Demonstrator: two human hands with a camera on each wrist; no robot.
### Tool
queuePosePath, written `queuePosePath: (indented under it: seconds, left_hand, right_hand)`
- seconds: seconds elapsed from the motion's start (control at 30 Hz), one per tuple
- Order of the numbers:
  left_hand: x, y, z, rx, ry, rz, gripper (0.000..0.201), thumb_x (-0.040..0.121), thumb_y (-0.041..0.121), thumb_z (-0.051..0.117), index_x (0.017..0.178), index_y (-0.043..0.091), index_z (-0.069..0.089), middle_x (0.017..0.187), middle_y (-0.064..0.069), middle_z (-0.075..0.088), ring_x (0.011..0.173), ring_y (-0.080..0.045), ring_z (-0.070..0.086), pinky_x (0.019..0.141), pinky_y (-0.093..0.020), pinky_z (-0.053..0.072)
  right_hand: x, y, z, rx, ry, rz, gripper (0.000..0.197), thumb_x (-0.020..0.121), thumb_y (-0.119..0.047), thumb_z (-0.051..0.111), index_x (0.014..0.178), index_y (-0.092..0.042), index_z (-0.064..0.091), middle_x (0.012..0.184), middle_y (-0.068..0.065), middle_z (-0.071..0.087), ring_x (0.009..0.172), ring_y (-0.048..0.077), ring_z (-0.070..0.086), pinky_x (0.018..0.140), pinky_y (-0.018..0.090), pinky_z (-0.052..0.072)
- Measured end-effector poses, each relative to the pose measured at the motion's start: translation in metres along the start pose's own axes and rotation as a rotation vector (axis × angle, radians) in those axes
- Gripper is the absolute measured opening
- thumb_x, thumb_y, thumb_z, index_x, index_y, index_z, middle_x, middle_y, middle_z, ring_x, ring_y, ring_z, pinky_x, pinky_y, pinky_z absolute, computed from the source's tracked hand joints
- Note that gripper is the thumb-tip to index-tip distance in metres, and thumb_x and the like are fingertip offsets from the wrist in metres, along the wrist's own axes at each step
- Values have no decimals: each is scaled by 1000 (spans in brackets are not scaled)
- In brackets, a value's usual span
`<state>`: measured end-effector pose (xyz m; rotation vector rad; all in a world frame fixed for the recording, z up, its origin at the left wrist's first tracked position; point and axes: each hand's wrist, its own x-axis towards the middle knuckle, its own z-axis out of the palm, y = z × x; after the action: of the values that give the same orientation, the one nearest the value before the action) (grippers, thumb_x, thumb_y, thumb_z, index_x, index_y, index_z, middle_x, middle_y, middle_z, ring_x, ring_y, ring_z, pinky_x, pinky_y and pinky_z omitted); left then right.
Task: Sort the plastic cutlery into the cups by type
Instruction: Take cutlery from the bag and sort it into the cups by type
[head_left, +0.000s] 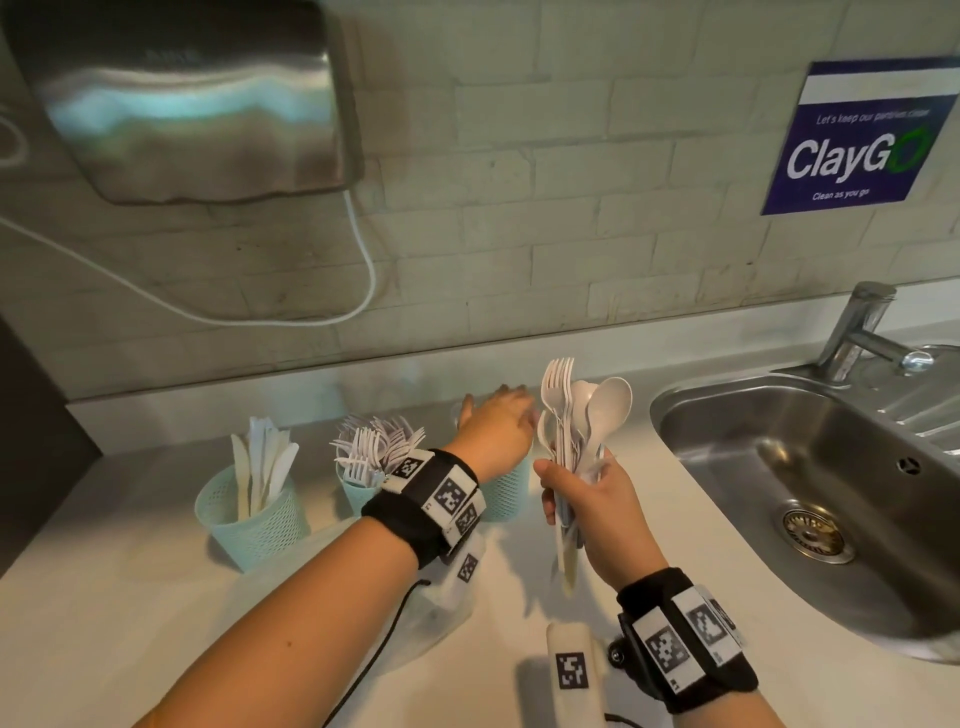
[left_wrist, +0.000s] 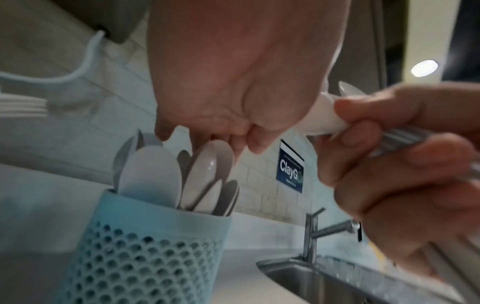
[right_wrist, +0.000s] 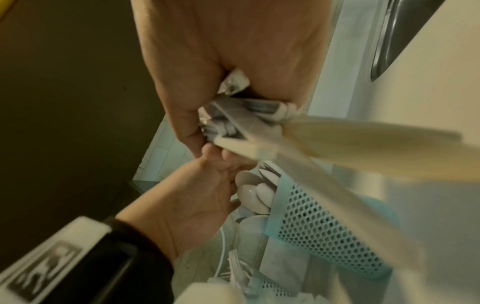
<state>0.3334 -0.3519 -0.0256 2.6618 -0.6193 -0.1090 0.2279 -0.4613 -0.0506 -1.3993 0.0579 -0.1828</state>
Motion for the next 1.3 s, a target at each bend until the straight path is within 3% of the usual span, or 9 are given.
queuePosePath:
  seconds: [0.07,0.17,0.27,0.43,0.73,0.9,0.97,1.1,1.3]
  left_hand:
    - [-10,2,-13,-277,161,-2,40,101,28,30,137,19,46,148,-2,40,138,-20,33,117,-48,18]
    - [-33,9,-34,-716,320,-16,36,99,38,38,114,17,63,115,-3,66,104,-15,60,94,-35,47]
    - [-58,15,-48,-922,242,4,32,89,46,54,100,20,67,94,2,70,88,-12,64,79,-25,48]
    - [-79,4,-48,-852,242,42,21,75,18,77,90,25,64,89,6,68,83,-8,63,78,-22,51]
    - [-106,-29,-68,-1144,493,39,15,90,7,59,99,18,57,93,-5,71,89,-16,67,85,-30,53]
    - [-121,-50,-98,-1243,798,74,8,99,14,43,100,18,49,74,-2,69,74,-18,69,80,-33,55]
    - [-124,-60,-110,-1293,858,66,11,101,14,38,99,20,48,66,0,57,58,-14,63,66,-28,53]
    - [-135,-69,-106,-1224,702,-46,6,99,22,44,93,21,46,64,2,40,42,-7,38,39,-18,32]
    - [-147,-74,-68,-1215,222,-243,25,80,34,69,92,12,64,58,6,52,43,-4,36,40,-16,27]
  right_hand:
    - [-1,-3,1,43,-50,-5,8,87,-7,63,86,-5,56,58,13,50,41,15,47,37,19,33]
    - [0,-2,3,111,-81,12,6,87,-7,63,86,-10,58,59,8,51,46,19,47,42,25,35]
    - [0,-4,13,161,-121,16,4,86,-5,63,87,-7,60,60,9,50,46,18,47,43,25,40]
    - [-5,-1,33,141,-186,19,5,87,-2,62,88,-7,61,57,6,51,44,17,47,42,25,39]
    - [-10,3,68,185,-322,42,6,77,-21,68,75,-18,63,53,2,50,43,17,43,48,30,26]
    - [-10,8,84,198,-380,57,9,76,-19,68,79,-14,61,56,5,50,43,16,43,44,25,34]
    - [-11,9,90,218,-388,74,8,75,-18,68,79,-14,62,58,6,50,43,15,43,42,23,35]
    - [-8,6,101,210,-341,54,16,76,-20,68,83,-11,59,58,6,49,42,15,42,45,26,30]
    - [-7,-5,120,52,-268,-84,7,83,-5,68,84,-9,63,52,-4,59,46,13,49,46,23,42]
